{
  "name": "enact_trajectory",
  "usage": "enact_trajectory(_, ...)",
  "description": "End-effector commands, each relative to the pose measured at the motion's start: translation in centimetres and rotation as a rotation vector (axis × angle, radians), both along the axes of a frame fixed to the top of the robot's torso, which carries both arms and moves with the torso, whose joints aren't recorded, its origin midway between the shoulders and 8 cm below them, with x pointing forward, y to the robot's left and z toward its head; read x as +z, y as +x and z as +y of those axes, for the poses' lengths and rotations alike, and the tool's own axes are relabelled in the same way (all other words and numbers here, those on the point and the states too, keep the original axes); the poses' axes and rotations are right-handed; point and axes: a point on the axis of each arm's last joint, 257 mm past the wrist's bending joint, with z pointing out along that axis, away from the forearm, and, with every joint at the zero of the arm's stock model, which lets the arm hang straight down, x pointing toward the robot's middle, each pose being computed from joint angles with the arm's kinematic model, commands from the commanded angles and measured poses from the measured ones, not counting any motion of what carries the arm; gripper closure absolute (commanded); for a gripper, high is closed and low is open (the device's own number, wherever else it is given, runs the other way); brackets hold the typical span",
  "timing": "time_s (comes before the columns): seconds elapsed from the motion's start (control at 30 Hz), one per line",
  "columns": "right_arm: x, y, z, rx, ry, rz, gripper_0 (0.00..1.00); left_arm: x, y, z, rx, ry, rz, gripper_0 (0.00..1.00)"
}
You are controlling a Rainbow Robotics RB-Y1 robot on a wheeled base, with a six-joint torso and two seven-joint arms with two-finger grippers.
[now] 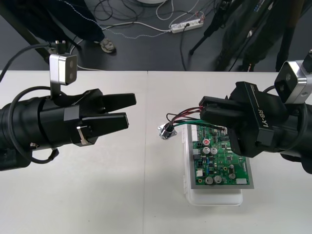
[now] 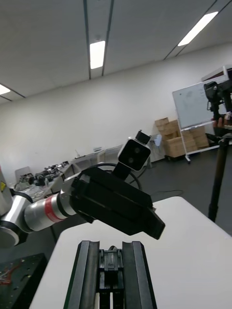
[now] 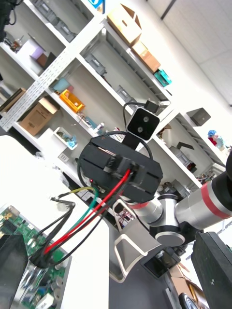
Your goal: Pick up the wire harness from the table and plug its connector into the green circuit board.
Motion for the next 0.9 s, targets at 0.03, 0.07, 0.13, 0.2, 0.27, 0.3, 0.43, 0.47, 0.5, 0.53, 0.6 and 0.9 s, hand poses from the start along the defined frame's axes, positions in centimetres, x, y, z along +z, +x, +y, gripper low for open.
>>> enact_trajectory(0.03,1.1,-0.2,0.3,-0.065,0.006,-0.099,1.0,2.7,-0.9,-2.4,-0.025,-0.064,-0.098,0.0)
enact_trajectory(0.07,1.1,-0.1,0.5,-0.072,0.004,-0.108,1.0,2.9,-1.1,-2.8,-0.029,-0.076,-0.114,0.0)
enact_trajectory(0.13,1.1,0.0,0.7,-0.081,0.006,-0.121,1.0,2.9,-1.4,-3.4,-0.035,-0.088,-0.143,0.0)
enact_trajectory(0.2,1.2,-0.1,0.9,-0.083,0.012,-0.124,1.0,2.9,-1.6,-3.7,-0.038,-0.09,-0.161,0.0)
enact_trajectory(0.27,1.1,-0.2,1.1,-0.078,0.013,-0.126,1.0,2.7,-1.8,-3.9,-0.042,-0.09,-0.161,0.0)
enact_trajectory(0.3,1.1,-0.3,1.2,-0.076,0.013,-0.128,1.0,2.7,-1.9,-4.0,-0.046,-0.089,-0.163,0.0)
enact_trajectory(0.43,0.9,-0.7,1.4,-0.072,0.008,-0.136,1.0,3.0,-1.9,-4.2,-0.042,-0.088,-0.224,0.0)
enact_trajectory(0.47,0.8,-0.8,1.6,-0.074,-0.002,-0.145,1.0,3.2,-2.0,-4.3,-0.04,-0.088,-0.252,0.0)
enact_trajectory(0.5,0.7,-0.9,1.7,-0.075,-0.011,-0.149,1.0,3.4,-1.9,-4.4,-0.035,-0.09,-0.277,0.0)
enact_trajectory(0.53,0.7,-1.0,1.8,-0.074,-0.013,-0.151,1.0,3.3,-2.0,-4.4,-0.036,-0.087,-0.286,0.0)
enact_trajectory(0.6,0.8,-1.0,2.0,-0.084,-0.027,-0.168,1.0,3.5,-2.0,-4.4,-0.031,-0.093,-0.32,0.0)
enact_trajectory(0.9,0.7,-1.1,2.5,-0.087,-0.027,-0.166,1.0,3.9,-2.3,-4.4,-0.03,-0.151,-0.382,0.0)
